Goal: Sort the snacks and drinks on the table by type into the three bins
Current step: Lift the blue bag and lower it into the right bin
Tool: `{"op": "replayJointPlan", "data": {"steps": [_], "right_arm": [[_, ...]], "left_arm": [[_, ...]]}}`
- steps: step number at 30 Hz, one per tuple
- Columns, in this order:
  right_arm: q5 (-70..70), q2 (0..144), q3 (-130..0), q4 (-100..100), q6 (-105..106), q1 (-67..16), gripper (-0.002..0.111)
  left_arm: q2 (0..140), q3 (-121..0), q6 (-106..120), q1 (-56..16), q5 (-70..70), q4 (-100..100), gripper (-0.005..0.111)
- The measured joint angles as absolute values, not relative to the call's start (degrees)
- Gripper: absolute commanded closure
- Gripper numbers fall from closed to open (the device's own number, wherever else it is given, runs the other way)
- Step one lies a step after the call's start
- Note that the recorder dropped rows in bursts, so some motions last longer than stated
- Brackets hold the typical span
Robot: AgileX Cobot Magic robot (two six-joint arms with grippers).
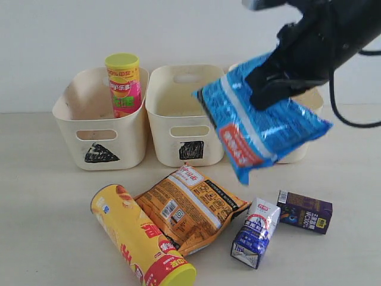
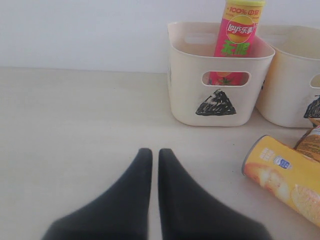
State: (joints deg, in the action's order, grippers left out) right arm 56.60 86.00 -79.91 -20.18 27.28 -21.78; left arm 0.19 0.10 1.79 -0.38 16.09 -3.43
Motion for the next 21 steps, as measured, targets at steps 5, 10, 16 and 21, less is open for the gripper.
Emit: {"op": "replayJointPlan", "data": {"steps": [5,10,16,21], "right_arm": [[42.1,84.3,-81.0,-11.1,19.0,-21.8,0.108],[27.8,86.2,-81.1,-0.4,9.8,-21.8,0.108],[17.2,93.3,-81.2,8.8,5.6,-20.6,0.108],[9.0,99.9,-81.2,10.0,0.0,-16.1,0.108]], "left_arm": [[0.2,0.1,1.8,-0.4,16.1,-3.4,0.103],[0.2,0.1,1.8,-0.4,16.1,-3.4,0.103],[0.2,0.1,1.8,-0.4,16.1,-3.4,0.103],[0.2,0.1,1.8,-0.4,16.1,-3.4,0.103]]}}
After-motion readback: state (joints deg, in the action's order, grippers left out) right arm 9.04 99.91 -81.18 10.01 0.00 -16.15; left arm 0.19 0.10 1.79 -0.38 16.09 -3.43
